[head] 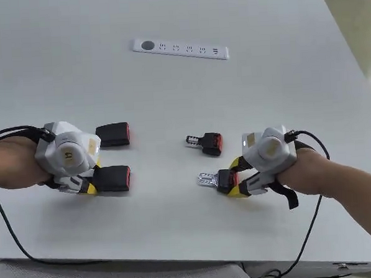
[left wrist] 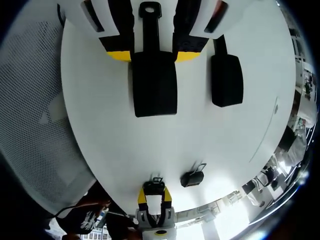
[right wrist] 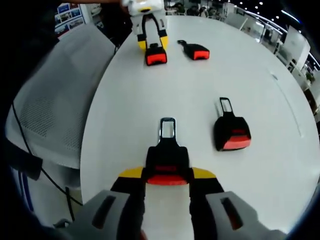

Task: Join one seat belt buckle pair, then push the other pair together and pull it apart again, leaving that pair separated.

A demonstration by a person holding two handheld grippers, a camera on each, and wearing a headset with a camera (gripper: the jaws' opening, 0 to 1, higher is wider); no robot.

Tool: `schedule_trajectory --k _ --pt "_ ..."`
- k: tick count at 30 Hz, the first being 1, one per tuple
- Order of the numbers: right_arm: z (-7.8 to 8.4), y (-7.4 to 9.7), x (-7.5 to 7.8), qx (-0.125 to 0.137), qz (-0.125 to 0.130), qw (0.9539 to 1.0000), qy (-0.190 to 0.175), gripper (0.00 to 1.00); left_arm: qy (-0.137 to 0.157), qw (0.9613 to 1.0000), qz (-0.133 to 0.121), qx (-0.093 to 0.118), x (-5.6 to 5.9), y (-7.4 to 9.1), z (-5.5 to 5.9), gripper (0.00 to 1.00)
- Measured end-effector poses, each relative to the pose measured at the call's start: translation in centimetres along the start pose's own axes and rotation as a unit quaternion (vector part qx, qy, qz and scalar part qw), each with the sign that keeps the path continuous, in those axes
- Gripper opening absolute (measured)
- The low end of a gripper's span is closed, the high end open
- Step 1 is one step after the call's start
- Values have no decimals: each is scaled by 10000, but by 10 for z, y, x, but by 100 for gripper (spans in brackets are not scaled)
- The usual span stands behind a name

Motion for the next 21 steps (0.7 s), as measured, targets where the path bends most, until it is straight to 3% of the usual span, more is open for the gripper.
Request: schedule_trajectory --k 8,21 --pt "-1 -1 0 -79 -89 9998 178 33 -110 9998 42 -169 0 -1 -1 30" --pt "-1 -2 0 -123 -99 9997 186 33 -49 9996 111 -248 0 -1 0 30"
Point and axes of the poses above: the centre of the closed fingertips' face, and the gripper's own axes: y roughly backward along the fingers, x roughly to its right, z roughly out of its underside, the point moved 1 cm from there along y, roughly backward along the fingers, and after that the axes turned 12 degrees about y, right-handed, at the moved point
